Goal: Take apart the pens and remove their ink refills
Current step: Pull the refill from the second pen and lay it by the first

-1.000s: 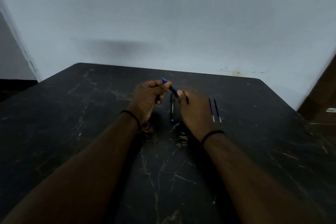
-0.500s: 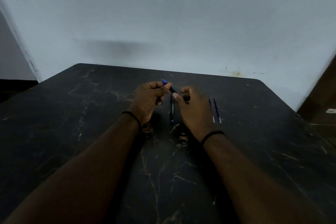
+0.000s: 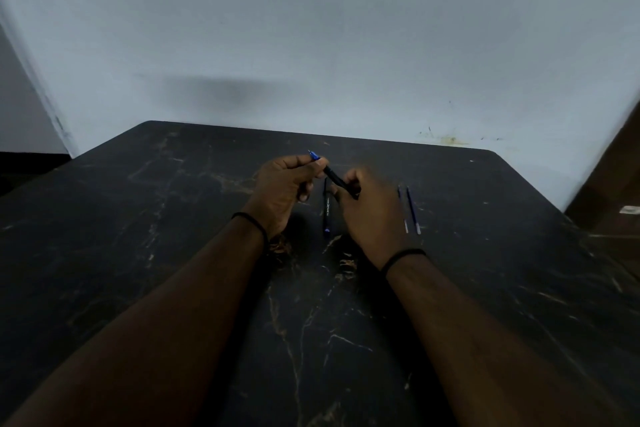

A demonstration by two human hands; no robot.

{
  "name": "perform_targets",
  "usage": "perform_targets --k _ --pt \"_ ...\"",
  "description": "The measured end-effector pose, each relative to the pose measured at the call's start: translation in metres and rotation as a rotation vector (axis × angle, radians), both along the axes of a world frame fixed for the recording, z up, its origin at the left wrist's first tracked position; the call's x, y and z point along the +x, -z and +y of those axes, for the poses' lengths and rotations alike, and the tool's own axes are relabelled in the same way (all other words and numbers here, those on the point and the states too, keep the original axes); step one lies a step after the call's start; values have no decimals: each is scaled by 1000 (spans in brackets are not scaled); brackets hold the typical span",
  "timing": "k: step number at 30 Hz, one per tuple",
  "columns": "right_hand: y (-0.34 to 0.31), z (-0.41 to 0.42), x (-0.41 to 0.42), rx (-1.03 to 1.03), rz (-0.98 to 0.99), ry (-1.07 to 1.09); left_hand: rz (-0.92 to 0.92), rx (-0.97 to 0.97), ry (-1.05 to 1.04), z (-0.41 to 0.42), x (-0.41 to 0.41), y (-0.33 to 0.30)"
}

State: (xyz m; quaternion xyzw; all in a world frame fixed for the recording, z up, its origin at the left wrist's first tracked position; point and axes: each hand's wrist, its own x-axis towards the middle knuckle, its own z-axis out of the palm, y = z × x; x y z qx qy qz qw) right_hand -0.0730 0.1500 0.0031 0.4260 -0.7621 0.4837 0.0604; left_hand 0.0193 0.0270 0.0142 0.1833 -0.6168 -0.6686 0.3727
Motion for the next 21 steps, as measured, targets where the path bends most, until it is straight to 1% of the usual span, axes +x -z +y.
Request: perform_targets --k 6,10,14,16,17,19,21 --pt "-4 6 2 -25 20 14 -12 45 -50 3 -1 0" --pt "-3 1 4 0 28 -23 -3 74 -16 2 1 -5" --pt "-3 -3 5 12 -129 -144 31 37 -11 4 4 -12" --pt "-3 -3 7 -30 -226 -175 -1 -61 -77 7 6 -14" --pt "-3 -2 8 -54 -248 -172 -50 -167 -157 9 6 -14" --pt "-2 -2 9 -54 -185 -120 -180 -445 -345 13 5 -13" --pt "-2 -2 8 -2 -83 -54 -300 -642 -543 15 4 -12"
